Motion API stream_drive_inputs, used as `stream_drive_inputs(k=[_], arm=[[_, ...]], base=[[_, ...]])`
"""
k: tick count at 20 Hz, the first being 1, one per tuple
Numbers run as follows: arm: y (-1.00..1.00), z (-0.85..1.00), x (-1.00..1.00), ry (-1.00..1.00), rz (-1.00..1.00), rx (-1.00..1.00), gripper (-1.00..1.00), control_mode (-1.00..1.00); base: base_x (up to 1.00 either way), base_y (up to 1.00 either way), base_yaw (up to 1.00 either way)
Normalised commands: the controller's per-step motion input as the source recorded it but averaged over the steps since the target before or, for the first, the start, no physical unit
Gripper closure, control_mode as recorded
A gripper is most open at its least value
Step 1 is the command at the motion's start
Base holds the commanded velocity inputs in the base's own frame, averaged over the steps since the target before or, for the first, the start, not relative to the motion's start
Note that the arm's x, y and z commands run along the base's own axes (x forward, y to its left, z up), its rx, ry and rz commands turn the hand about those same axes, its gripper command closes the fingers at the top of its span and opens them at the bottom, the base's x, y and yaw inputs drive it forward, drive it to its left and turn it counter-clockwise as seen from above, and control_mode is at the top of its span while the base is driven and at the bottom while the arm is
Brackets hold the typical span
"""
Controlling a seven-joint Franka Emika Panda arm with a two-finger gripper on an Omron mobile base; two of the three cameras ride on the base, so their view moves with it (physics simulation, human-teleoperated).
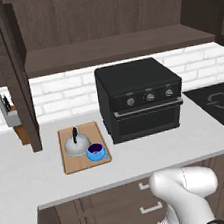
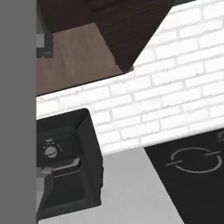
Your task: Pick the kettle from the counter and place it on the tray. Then pick the mug from the cabinet and place it on the tray. Then close the cabinet doors.
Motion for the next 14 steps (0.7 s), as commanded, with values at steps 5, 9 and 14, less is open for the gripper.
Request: stream_drive_inputs(k=[5, 9, 14], arm=[[-0.45, 0.17, -0.26, -0.21, 0.00, 0.00, 1.00, -1.00], [-0.54, 0.16, -0.15, -0.14, 0.00, 0.00, 1.00, -1.00], [-0.61, 0.18, -0.95, -0.42, 0.03, 0.00, 1.00, -1.00]], base=[[0.00, 0.00, 0.00], [0.00, 0.00, 0.00], [0.00, 0.00, 0.00]])
